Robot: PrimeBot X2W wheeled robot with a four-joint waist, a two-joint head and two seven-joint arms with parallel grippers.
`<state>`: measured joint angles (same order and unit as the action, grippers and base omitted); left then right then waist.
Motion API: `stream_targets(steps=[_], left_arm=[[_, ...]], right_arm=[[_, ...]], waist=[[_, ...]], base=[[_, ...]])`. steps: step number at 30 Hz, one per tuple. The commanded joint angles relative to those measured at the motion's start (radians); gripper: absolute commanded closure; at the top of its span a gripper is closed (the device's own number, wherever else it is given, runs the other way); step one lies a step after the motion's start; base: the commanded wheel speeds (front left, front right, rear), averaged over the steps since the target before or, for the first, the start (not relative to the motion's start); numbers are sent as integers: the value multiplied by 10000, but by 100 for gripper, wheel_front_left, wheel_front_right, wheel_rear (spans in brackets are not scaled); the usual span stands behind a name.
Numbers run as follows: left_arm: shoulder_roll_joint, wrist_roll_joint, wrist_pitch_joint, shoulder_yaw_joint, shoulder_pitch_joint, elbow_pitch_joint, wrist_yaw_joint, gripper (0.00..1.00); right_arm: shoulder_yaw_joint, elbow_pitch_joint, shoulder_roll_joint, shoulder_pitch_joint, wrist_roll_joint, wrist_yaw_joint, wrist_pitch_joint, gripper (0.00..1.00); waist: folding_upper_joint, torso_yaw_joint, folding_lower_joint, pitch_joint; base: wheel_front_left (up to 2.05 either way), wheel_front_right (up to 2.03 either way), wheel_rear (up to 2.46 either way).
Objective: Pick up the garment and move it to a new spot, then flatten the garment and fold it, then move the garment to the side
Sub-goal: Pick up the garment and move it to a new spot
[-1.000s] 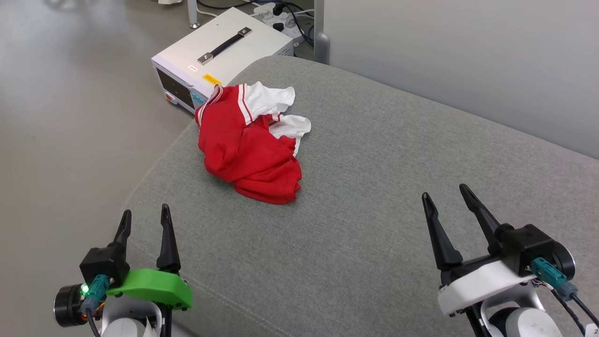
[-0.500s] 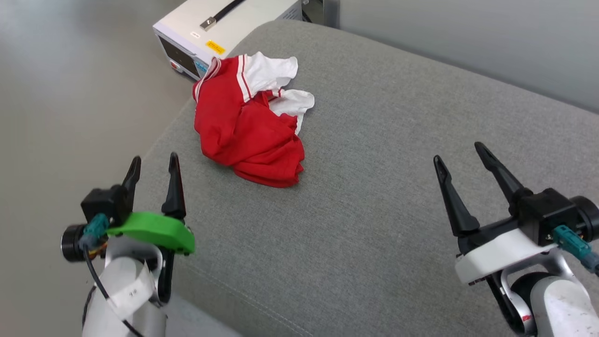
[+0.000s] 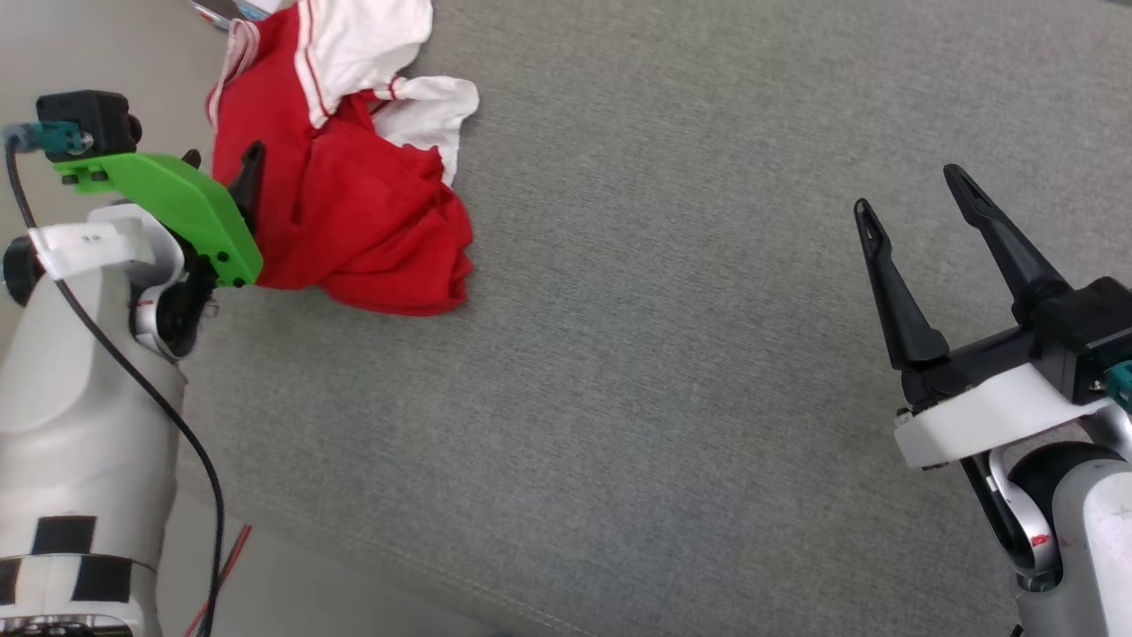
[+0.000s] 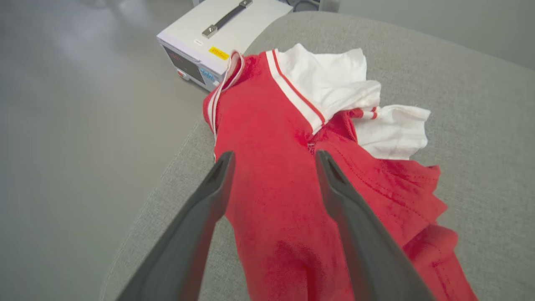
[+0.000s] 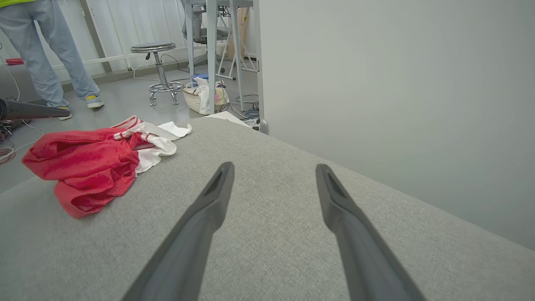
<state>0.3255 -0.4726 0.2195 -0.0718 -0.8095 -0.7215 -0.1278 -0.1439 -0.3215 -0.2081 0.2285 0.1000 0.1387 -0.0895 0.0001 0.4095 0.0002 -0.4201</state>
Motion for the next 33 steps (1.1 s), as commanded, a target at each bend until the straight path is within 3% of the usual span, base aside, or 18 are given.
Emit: stream_targets(steps=[1,8,14,15,16,17,18,19,22,33], left_arm=[[220,-350,322,-162,-300,-245,-26,0],[1025,-1914,2108,-1028,-966,-1583,-27,0],[796,-2540,3507,-1421,-990,-2613,-28,0],[731,-2696,3782,-1392,-980,-2834,-28,7],[669,-2830,3969,-1356,-974,-2976,-28,49],[643,-2899,4062,-1353,-982,-3095,-28,66],[658,-2888,4045,-1379,-989,-3166,-28,96],[661,-2867,4001,-1419,-984,-3249,-28,100],[734,-2669,3395,-1506,-1025,-3324,29,100],[1103,-1592,-727,-1687,-1415,-2865,756,100]], right_arm=[[-21,-33,-68,219,31,-80,48,0],[-77,36,-105,496,119,-80,172,0],[16,138,-84,464,197,-80,226,0],[18,160,-79,460,206,-80,235,0],[17,176,-67,460,213,-80,242,0],[15,198,-55,461,219,-80,251,0],[12,214,-46,464,223,-80,253,0],[13,247,-33,462,232,-80,254,0],[25,321,-1,434,239,-80,252,0],[267,886,457,76,320,-80,697,0]], waist=[[-1,-1073,-2,-1047],[-1,-1678,-2,-1582],[-1,-1802,-2,-1623],[-1,-1812,-2,-1599],[-1,-1822,-2,-1572],[-1,-1831,-2,-1527],[-1,-1835,-2,-1500],[-1,-1831,-2,-1443],[-1,-1781,-2,-1264],[-1,-1605,-2,211]], base=[[0,0,0],[0,0,0],[0,0,0],[0,0,0],[0,0,0],[0,0,0],[0,0,0],[0,0,0],[0,0,0],[0,0,0]])
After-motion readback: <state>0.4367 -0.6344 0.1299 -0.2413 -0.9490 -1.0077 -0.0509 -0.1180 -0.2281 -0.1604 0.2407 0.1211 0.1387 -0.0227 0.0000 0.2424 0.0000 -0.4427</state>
